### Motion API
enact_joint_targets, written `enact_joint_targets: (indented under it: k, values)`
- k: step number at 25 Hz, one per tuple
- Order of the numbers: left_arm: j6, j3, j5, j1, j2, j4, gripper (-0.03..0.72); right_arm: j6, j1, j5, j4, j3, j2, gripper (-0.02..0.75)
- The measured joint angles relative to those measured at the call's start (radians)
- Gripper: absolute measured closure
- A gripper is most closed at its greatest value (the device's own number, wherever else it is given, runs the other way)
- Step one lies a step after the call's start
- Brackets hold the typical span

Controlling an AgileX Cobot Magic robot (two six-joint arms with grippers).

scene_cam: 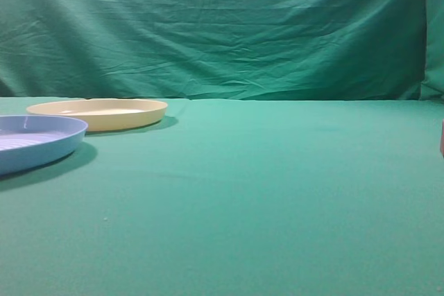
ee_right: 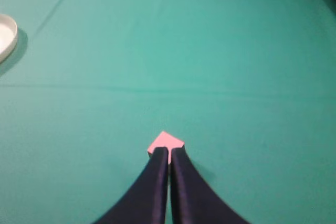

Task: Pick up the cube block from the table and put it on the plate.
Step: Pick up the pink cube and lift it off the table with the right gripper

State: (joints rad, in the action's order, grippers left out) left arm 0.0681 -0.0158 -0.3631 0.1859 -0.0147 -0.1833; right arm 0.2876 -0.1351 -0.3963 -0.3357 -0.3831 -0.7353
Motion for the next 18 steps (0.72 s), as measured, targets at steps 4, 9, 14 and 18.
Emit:
enact_joint_targets:
  k: [4,9,14,18]
  values:
    - [0.0,0.0,0.0,0.0,0.0,0.0,0.688,0.066,0.0,-0.065,0.006,-0.072,-0.195,0.738]
    - [0.0,0.0,0.0,0.0,0.0,0.0,0.688,0.163,0.0,-0.061,0.008,-0.125,-0.392,0.507]
    - [0.0,0.0,0.0,0.0,0.0,0.0,0.688,0.211,0.0,0.012,0.008,-0.187,-0.552,0.122]
    - [0.0,0.0,0.0,0.0,0.0,0.0,0.688,0.212,-0.002,0.03,0.006,-0.25,-0.692,0.094]
